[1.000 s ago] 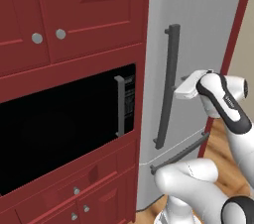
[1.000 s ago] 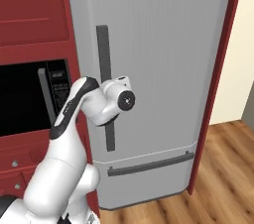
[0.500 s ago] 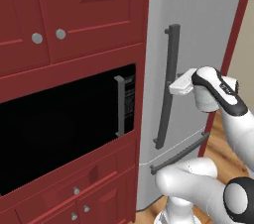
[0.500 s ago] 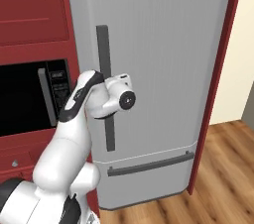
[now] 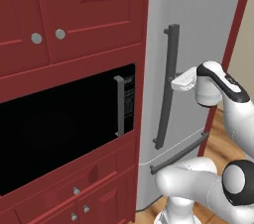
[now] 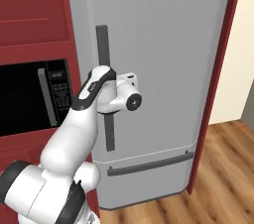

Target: Open the fridge, grab two sodas, and place both sodas inside the bowl with ice on the dining counter.

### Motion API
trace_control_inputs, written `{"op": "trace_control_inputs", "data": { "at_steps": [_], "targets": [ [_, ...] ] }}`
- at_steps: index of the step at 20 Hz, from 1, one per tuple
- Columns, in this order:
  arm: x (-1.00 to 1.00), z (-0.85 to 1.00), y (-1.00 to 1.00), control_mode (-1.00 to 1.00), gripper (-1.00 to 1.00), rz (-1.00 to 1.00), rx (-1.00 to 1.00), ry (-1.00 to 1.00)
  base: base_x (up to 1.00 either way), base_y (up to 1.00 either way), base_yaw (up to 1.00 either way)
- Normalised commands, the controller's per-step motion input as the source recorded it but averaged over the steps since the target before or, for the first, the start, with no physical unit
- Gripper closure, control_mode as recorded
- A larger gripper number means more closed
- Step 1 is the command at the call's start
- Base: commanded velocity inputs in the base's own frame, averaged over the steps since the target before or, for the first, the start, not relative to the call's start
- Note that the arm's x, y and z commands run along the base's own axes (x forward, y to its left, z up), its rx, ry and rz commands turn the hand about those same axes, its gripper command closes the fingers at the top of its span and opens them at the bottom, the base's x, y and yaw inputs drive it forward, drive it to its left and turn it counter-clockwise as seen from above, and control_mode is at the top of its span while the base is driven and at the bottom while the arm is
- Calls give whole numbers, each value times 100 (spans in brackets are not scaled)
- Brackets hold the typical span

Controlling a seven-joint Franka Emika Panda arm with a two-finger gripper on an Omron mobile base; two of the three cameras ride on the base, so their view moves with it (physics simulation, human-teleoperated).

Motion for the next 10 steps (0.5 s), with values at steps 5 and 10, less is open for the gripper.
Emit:
{"op": "trace_control_inputs", "data": {
  "at_steps": [5,10],
  "targets": [
    [4,-8,20,-100,-100,0,0,-6,0,0,0],
    [-8,-2,35,-100,-100,0,-1,-7,0,0,0]
  ]
}}
